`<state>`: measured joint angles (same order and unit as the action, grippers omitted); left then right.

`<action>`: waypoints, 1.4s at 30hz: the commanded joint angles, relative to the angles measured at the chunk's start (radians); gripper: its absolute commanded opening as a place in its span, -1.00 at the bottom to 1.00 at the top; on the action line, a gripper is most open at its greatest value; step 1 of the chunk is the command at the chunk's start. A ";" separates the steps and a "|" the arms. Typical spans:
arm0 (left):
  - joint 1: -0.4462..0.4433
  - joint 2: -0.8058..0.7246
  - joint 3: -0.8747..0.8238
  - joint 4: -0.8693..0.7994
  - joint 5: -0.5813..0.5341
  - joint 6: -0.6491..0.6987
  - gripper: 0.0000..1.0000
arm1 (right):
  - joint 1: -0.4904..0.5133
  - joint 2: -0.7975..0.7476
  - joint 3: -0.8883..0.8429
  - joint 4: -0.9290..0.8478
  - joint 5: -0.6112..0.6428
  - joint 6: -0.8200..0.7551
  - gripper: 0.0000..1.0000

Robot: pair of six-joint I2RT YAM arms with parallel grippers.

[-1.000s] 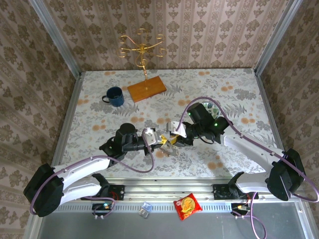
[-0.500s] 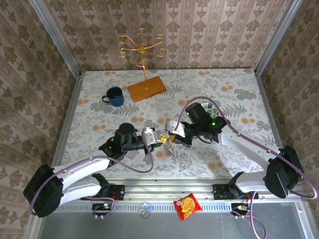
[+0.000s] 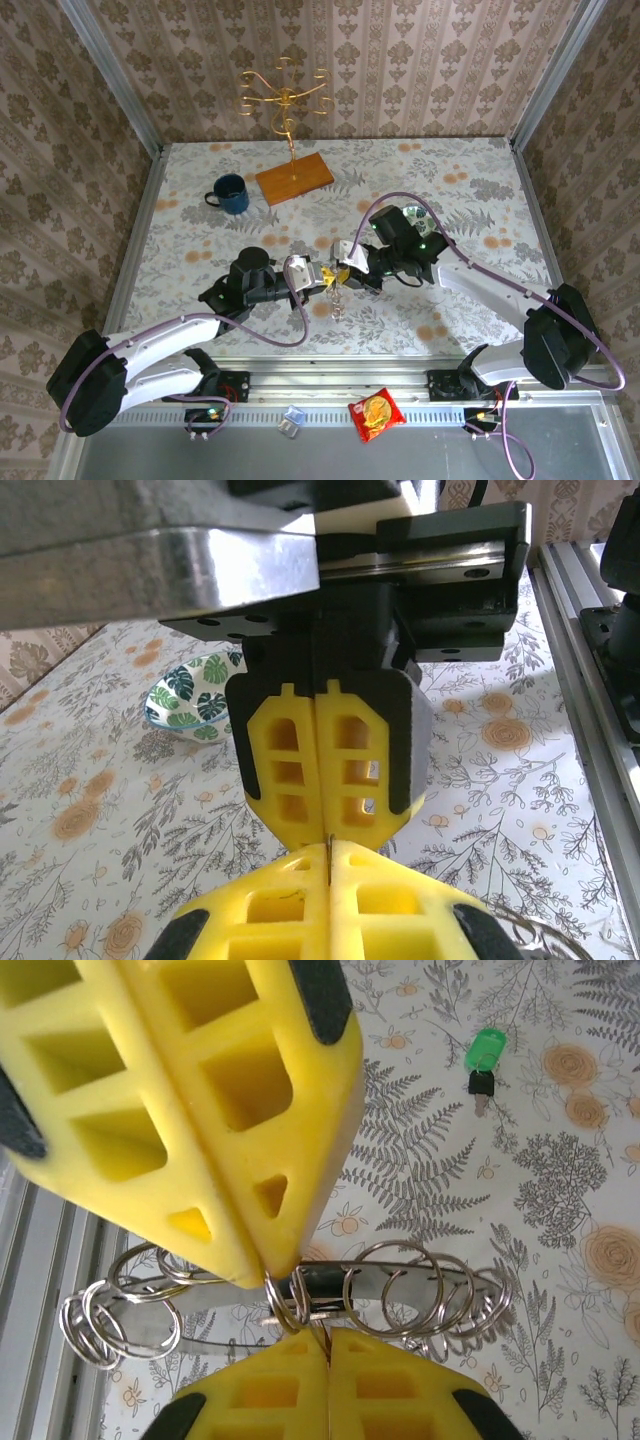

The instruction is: Put the keys on the keyring

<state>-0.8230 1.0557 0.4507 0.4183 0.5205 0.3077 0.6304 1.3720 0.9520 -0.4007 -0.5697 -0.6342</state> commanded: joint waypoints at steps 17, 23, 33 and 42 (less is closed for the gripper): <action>-0.005 0.002 -0.082 0.278 0.022 -0.150 -1.00 | -0.015 -0.087 -0.130 0.232 -0.107 0.118 -0.40; -0.006 0.004 -0.086 0.280 0.029 -0.160 -1.00 | -0.015 -0.098 -0.139 0.252 -0.116 0.127 -0.44; -0.007 0.004 -0.087 0.273 0.029 -0.149 -1.00 | -0.015 -0.138 -0.139 0.193 -0.042 0.095 -0.35; -0.007 0.009 -0.084 0.276 0.035 -0.147 -1.00 | -0.023 -0.162 -0.124 0.147 -0.073 0.086 -0.37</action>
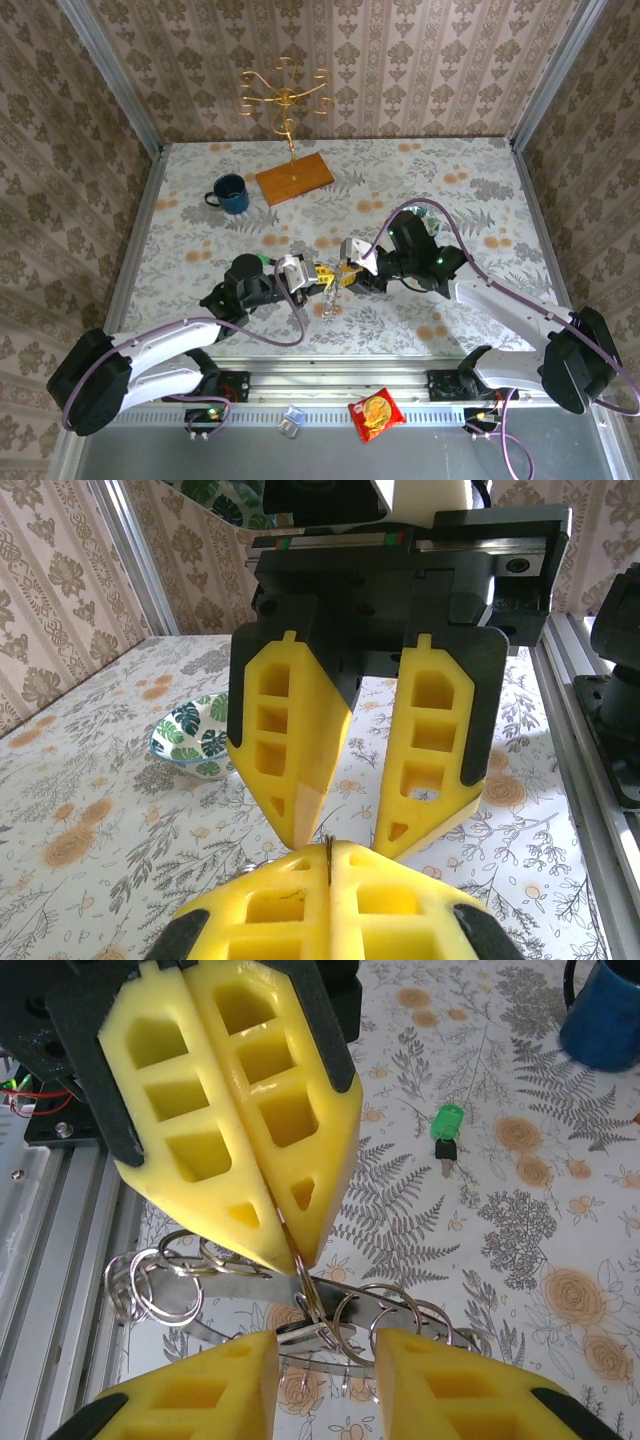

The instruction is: Put the keys on the keyring

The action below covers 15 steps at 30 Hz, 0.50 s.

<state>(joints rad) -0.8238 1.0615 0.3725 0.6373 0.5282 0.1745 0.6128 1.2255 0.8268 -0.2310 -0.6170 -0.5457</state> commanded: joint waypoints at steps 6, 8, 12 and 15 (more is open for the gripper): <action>-0.005 0.005 -0.004 0.059 0.030 -0.018 -1.00 | -0.004 0.017 0.012 0.041 -0.062 0.037 -0.41; -0.006 0.005 -0.005 0.060 0.030 -0.017 -1.00 | -0.004 0.026 0.014 0.057 -0.070 0.046 -0.44; -0.006 0.006 -0.005 0.065 0.032 -0.020 -1.00 | -0.002 0.041 0.014 0.074 -0.079 0.055 -0.49; -0.006 0.008 -0.004 0.067 0.033 -0.022 -1.00 | 0.000 0.053 0.017 0.086 -0.086 0.062 -0.55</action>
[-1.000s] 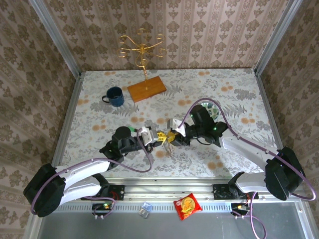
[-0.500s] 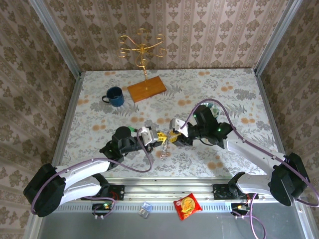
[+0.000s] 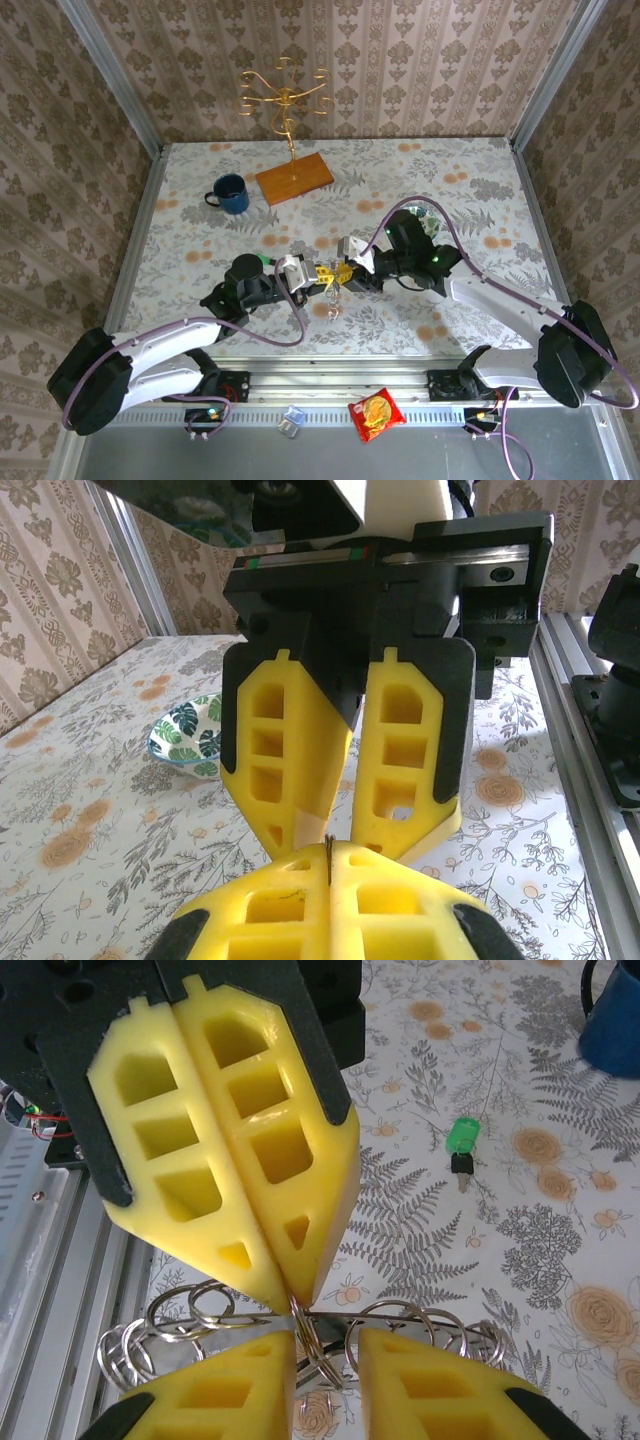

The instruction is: Put the keys on the keyring

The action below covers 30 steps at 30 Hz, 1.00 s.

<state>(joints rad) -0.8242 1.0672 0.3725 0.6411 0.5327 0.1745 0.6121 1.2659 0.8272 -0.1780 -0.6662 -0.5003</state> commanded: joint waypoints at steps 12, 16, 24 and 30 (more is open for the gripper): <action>-0.003 -0.035 -0.010 0.005 -0.039 -0.008 -0.55 | 0.005 0.023 0.065 -0.046 -0.005 -0.041 -1.00; -0.005 -0.070 0.001 -0.087 -0.073 0.032 -0.13 | 0.011 0.031 0.126 -0.190 0.061 -0.129 -1.00; -0.004 -0.057 0.068 -0.227 -0.061 0.105 -0.19 | 0.052 0.060 0.228 -0.367 0.173 -0.237 -1.00; -0.003 -0.024 0.101 -0.237 -0.038 0.120 -0.30 | 0.096 0.088 0.300 -0.451 0.237 -0.285 -1.00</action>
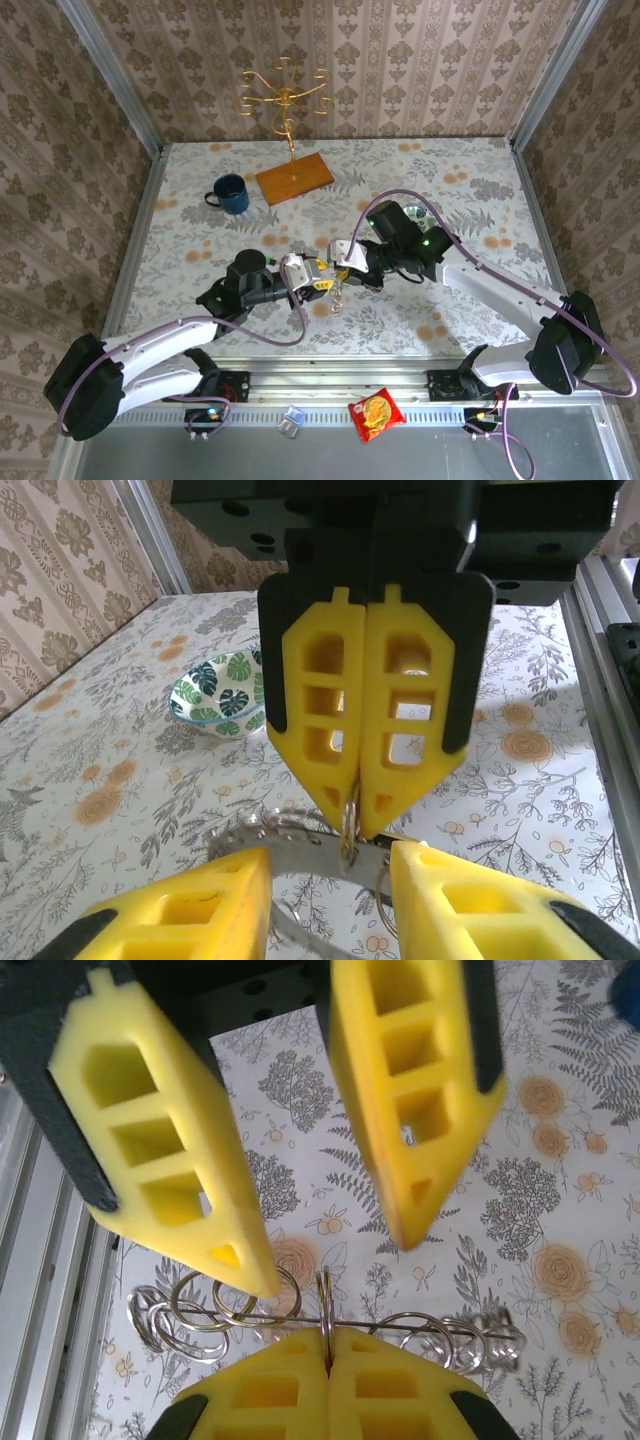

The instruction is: Put the keys on the keyring

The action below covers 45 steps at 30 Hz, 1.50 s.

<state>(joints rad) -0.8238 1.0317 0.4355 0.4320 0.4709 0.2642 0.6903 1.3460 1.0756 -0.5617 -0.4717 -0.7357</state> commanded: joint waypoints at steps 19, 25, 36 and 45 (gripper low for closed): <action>0.004 -0.004 -0.003 0.068 0.064 -0.017 -1.00 | -0.055 -0.135 -0.110 0.186 -0.134 0.117 -0.43; 0.008 0.002 -0.038 0.171 0.088 -0.077 -1.00 | -0.075 -0.152 -0.203 0.324 -0.190 0.201 -0.39; 0.014 0.019 -0.075 0.286 0.110 -0.146 -1.00 | -0.075 -0.101 -0.231 0.390 -0.239 0.229 -0.54; 0.025 0.018 -0.092 0.306 0.081 -0.158 -0.91 | -0.079 -0.106 -0.203 0.374 -0.243 0.224 -1.00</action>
<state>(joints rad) -0.8032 1.0523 0.3527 0.6762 0.5499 0.1261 0.6151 1.2407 0.8562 -0.1879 -0.6899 -0.5125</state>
